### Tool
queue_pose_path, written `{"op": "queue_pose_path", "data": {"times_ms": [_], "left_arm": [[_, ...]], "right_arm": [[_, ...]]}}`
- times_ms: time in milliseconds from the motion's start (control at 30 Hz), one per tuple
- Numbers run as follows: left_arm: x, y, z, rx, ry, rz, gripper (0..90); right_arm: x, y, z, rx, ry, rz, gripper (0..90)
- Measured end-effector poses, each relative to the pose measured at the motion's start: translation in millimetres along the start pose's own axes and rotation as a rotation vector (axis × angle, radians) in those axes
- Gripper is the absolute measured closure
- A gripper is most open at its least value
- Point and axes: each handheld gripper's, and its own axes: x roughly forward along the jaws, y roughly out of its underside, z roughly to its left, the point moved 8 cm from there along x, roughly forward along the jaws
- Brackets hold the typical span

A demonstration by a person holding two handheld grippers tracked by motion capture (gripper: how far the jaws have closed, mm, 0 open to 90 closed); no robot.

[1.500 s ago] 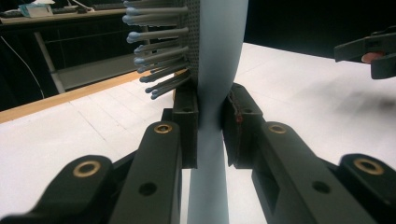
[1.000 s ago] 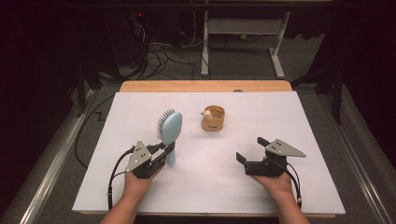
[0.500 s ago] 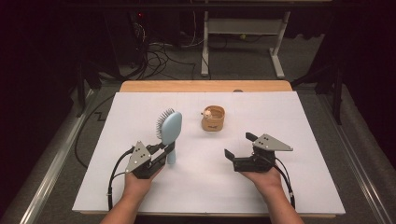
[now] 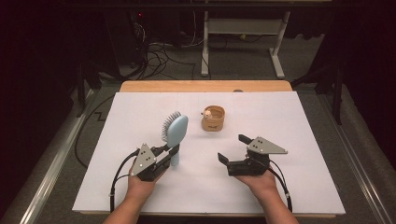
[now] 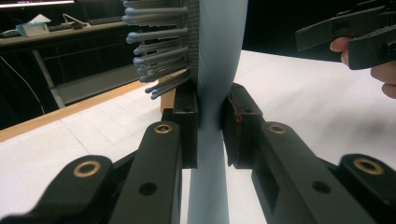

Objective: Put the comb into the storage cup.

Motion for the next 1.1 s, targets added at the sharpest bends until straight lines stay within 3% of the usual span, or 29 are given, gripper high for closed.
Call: {"op": "queue_pose_path", "data": {"times_ms": [400, 733, 1100], "left_arm": [[4.5, -1.3, -13.8, 0.017, 0.031, 0.002, 77.4], [5.5, -2.9, -18.9, 0.027, 0.032, 0.000, 77.4], [10.2, -2.2, -25.8, 0.042, 0.033, 0.005, 77.4]], "right_arm": [[6.4, -8.3, 25.4, 0.009, -0.077, -0.018, 0.1], [19.5, -24.4, 44.0, -0.006, -0.111, -0.022, 0.1], [30.8, -36.5, 54.8, -0.023, -0.128, -0.033, 0.1]]}}
